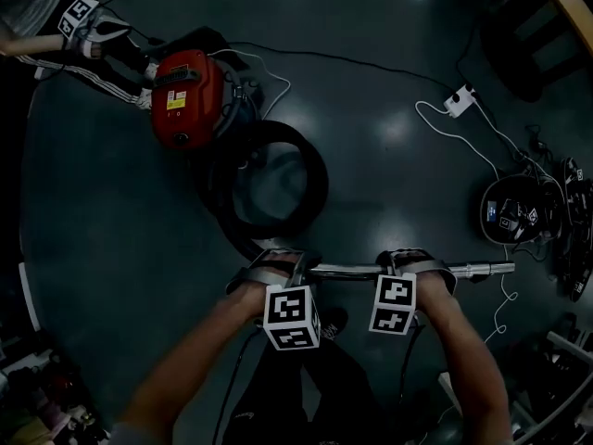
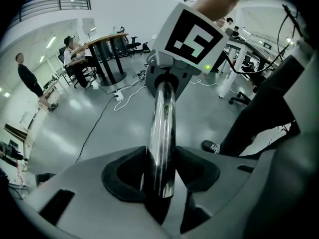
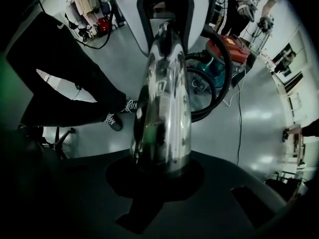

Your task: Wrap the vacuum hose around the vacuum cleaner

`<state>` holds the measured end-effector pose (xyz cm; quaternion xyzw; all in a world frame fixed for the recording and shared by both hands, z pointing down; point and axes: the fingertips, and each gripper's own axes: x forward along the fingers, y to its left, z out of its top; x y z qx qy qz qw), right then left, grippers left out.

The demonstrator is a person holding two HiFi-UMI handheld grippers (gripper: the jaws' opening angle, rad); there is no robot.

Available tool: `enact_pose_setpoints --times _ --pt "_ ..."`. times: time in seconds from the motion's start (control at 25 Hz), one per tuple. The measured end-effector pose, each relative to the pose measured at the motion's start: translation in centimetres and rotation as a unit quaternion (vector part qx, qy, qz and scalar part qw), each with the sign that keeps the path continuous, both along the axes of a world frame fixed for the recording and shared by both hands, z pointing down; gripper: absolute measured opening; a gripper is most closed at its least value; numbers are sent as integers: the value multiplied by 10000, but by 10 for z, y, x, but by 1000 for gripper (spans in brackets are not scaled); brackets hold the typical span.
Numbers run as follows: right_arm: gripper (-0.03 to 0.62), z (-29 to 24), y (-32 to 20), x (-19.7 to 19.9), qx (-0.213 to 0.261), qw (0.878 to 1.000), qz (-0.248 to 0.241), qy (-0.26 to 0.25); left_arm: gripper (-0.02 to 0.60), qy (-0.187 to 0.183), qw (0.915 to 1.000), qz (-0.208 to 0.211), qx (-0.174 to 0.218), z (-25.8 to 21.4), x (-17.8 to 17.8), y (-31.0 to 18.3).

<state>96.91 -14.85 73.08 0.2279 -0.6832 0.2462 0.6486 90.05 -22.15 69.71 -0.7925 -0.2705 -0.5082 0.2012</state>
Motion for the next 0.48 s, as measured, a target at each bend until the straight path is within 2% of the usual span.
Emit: enact_pose_setpoints --times 0.2,0.32,0.48 --pt "52 20 -6 17 -189 9992 -278 235 187 -204 9994 -251 -155 30 6 -5" --pt "52 32 -4 27 -252 9988 -405 131 186 -143 9985 -466 -257 38 18 0" --pt "52 52 -7 52 -223 9985 -505 53 186 -174 9965 -806 -163 51 39 3"
